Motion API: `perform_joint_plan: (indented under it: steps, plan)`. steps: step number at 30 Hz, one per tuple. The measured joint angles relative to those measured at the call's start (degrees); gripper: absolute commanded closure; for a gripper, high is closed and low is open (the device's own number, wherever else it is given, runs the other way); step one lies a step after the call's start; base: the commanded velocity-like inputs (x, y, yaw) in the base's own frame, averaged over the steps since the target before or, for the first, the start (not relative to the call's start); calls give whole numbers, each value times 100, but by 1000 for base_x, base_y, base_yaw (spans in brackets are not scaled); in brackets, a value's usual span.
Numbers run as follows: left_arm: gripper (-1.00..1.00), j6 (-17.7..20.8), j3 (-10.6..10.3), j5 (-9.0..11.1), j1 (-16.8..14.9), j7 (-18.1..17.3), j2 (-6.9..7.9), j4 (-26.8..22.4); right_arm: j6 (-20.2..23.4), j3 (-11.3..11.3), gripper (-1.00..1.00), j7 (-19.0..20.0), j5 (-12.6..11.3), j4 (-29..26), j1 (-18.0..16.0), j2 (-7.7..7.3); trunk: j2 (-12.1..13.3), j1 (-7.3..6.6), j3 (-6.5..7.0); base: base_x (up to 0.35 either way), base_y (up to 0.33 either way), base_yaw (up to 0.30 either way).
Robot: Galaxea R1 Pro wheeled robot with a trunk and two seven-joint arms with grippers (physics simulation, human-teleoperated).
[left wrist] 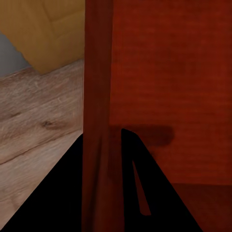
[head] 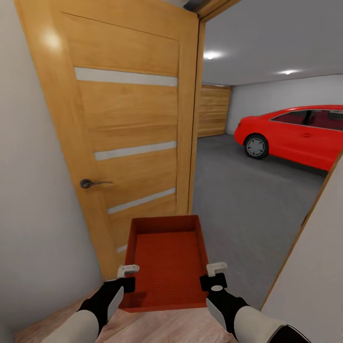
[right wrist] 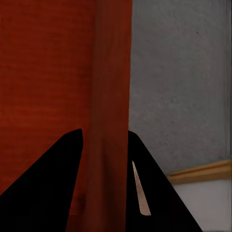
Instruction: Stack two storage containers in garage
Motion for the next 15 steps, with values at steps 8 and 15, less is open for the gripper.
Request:
perform_joint_plan:
  steps: [8, 15]
  plan:
    - [100, 0, 0, 0, 0, 0, 0, 0, 0, 0, 100, 0, 0, 0, 0, 0, 0, 0, 0, 96, 76, -281]
    - [100, 0, 0, 1, 0, 0, 0, 0, 0, 0, 100, 0, 0, 0, 0, 0, 0, 0, 0, 96, 76, -281]
